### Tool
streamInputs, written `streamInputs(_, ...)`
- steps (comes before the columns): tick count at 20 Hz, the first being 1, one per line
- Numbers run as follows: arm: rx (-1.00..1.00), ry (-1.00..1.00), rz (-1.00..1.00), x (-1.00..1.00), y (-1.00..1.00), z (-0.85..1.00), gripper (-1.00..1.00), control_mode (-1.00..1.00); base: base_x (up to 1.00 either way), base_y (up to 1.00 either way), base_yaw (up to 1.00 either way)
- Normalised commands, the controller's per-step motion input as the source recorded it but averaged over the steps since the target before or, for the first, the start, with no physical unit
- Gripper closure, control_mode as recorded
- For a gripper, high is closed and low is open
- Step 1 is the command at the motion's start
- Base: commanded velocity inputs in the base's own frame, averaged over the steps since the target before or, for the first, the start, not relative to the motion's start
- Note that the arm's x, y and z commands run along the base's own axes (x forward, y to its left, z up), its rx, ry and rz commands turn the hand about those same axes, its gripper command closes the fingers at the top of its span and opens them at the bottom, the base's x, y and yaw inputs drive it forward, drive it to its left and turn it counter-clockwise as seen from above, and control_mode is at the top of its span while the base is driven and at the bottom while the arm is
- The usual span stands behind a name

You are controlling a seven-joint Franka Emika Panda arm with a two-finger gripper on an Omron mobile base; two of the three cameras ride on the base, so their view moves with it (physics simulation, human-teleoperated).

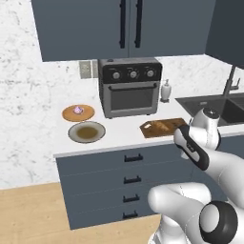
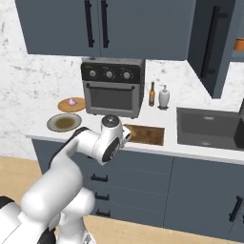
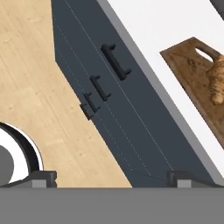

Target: From the different types of pastries on the counter, select a croissant and place it on the cutting board. Then retrieve a jar of jam from the cabinet and place it alongside the croissant on the cutting board.

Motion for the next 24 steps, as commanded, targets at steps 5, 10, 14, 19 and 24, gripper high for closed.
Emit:
streamInputs(5, 0.00, 0.00, 0.00, 0.00, 0.00, 0.00, -1.00, 1.00, -0.04, -0.46, 0.00)
streamInputs(10, 0.00, 0.00, 0.00, 0.00, 0.00, 0.00, -1.00, 1.00, -0.05, -0.62, 0.00)
streamInputs(14, 0.00, 0.00, 0.00, 0.00, 0.00, 0.00, -1.00, 1.00, -0.16, -0.66, 0.00)
streamInputs(19, 0.00, 0.00, 0.00, 0.00, 0.00, 0.00, -1.00, 1.00, -0.21, -0.64, 0.00)
streamInputs(24, 0.00, 0.00, 0.00, 0.00, 0.00, 0.00, -1.00, 1.00, -0.14, -0.55, 0.00)
